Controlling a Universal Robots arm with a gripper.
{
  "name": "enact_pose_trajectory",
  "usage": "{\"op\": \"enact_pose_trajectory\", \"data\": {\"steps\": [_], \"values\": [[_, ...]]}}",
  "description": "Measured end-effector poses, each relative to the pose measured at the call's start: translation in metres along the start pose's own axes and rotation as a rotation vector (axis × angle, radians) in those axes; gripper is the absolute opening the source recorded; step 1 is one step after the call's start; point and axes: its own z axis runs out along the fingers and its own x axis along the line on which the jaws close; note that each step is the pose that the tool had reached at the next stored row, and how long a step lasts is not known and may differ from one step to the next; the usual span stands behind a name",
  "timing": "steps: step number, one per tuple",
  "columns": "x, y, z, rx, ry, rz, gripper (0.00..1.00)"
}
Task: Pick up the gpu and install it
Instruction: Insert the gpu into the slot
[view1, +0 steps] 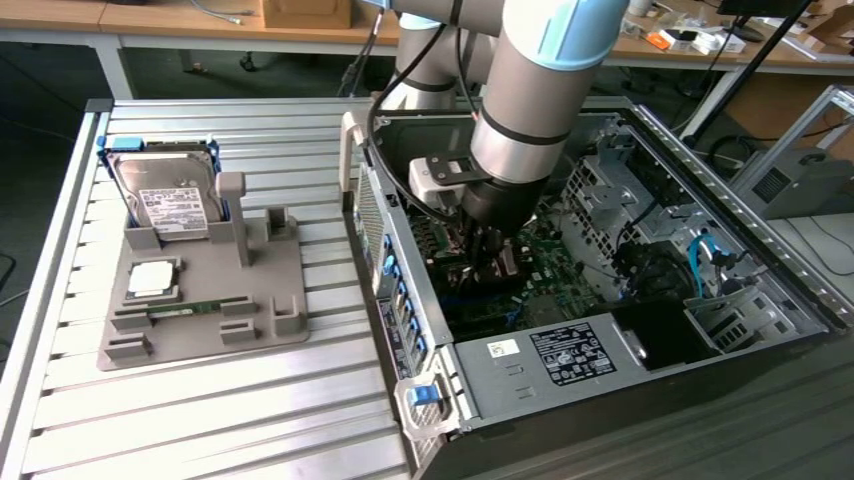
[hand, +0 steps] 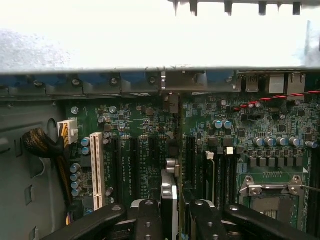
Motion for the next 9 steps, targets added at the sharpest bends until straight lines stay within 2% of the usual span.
{"op": "enact_pose_trajectory", "data": {"steps": [2, 7, 9], "values": [[0.0, 0.0, 0.0002, 0.0, -0.0008, -0.001, 0.27], [0.0, 0.0, 0.0008, -0.0001, -0.0074, -0.004, 0.27], [0.0, 0.0, 0.0009, 0.0, -0.0078, -0.004, 0.27]]}}
